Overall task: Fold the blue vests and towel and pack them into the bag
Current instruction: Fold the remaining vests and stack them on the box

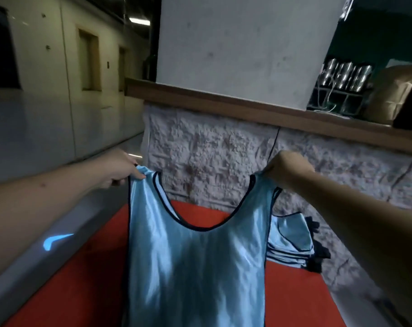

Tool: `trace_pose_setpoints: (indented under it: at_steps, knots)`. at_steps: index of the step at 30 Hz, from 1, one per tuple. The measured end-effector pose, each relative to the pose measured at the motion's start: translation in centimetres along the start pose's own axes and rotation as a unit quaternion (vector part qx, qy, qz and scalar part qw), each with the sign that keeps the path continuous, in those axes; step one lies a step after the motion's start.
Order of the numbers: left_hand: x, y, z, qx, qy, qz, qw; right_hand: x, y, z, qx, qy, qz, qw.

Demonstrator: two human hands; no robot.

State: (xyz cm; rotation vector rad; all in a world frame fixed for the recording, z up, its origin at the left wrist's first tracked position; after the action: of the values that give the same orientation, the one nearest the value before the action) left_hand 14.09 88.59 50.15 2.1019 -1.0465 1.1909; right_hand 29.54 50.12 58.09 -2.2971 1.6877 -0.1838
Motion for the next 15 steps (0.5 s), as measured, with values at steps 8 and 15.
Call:
trace_pose_setpoints:
  at_steps: [8,15]
  knots:
    - [-1.4,-10.7,8.6,0.028,0.174,-0.057,0.983,-2.8,-9.4,13.4,-0.081,-0.016,0.061,0.995]
    - [-6.4,-11.0,15.7,0.003,0.221,0.015,0.975,-2.4,-6.9,23.8,-0.090,-0.313,0.035,0.945]
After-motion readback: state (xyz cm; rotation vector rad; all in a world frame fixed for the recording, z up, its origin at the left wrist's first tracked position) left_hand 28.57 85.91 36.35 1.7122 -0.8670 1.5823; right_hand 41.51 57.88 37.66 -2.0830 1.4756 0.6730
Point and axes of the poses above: each hand's wrist, its own y-axis away from the middle knuckle, its own z-axis out of the palm, x = y × z, the point moved 4 cm from there along -y, towards the middle knuckle, and after that the axes turned 1 degree about x, right-handed, at the moved point
